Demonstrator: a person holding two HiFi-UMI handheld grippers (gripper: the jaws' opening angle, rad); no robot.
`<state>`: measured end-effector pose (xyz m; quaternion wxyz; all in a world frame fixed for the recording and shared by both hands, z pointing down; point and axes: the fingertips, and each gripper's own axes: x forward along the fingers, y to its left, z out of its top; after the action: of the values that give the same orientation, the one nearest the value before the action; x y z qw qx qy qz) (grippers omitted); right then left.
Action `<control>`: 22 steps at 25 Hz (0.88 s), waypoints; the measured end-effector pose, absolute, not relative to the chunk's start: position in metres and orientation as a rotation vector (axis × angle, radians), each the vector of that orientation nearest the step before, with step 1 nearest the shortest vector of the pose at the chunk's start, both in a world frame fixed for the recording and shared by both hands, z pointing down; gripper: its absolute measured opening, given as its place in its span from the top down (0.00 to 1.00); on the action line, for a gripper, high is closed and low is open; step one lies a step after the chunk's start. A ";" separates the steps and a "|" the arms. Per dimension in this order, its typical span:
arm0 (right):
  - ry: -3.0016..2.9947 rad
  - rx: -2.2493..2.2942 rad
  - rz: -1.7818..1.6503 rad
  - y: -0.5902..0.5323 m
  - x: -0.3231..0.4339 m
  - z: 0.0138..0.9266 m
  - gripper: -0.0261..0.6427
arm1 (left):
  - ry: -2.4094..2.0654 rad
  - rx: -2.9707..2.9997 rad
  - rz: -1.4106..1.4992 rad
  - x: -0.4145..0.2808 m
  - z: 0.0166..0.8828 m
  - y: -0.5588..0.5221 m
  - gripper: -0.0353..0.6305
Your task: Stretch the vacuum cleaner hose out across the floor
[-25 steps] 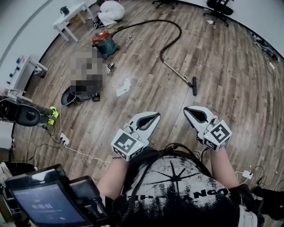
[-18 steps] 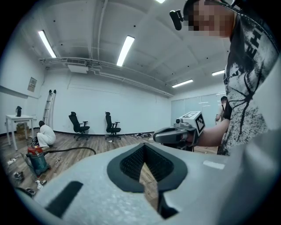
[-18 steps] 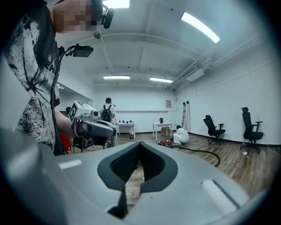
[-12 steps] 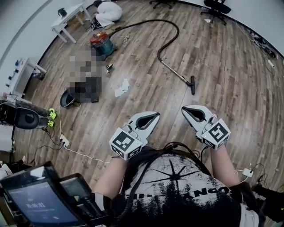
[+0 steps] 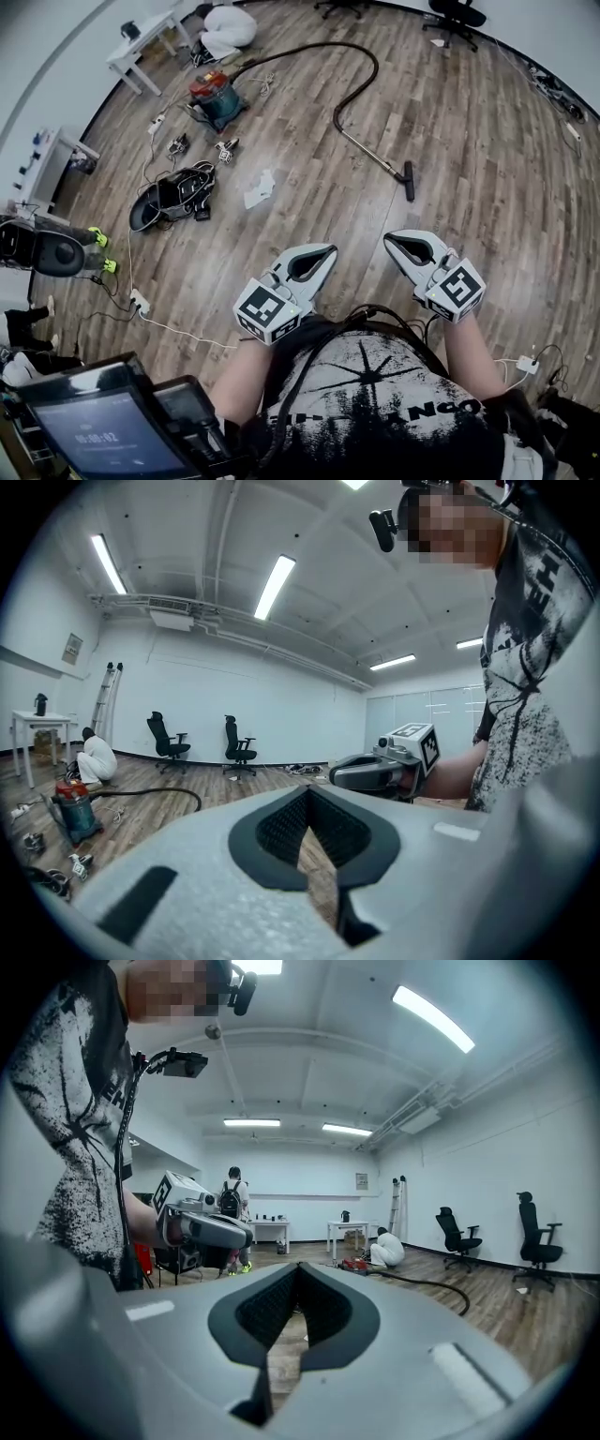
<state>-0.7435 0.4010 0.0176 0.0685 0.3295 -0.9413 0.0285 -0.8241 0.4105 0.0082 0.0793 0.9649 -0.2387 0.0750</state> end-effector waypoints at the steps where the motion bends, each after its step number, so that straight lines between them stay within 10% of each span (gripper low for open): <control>1: -2.831 1.004 0.094 0.401 -0.742 0.018 0.95 | -0.719 2.883 0.221 -0.824 0.009 0.411 0.94; 22: -2.854 1.187 0.288 0.317 -0.729 0.033 0.95 | -0.572 2.868 0.269 -0.819 0.040 0.328 0.94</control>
<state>-0.7288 0.3168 0.0334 0.0189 0.3822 -0.9192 0.0928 -0.8190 0.3280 0.0405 0.1022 0.9714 -0.1939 0.0911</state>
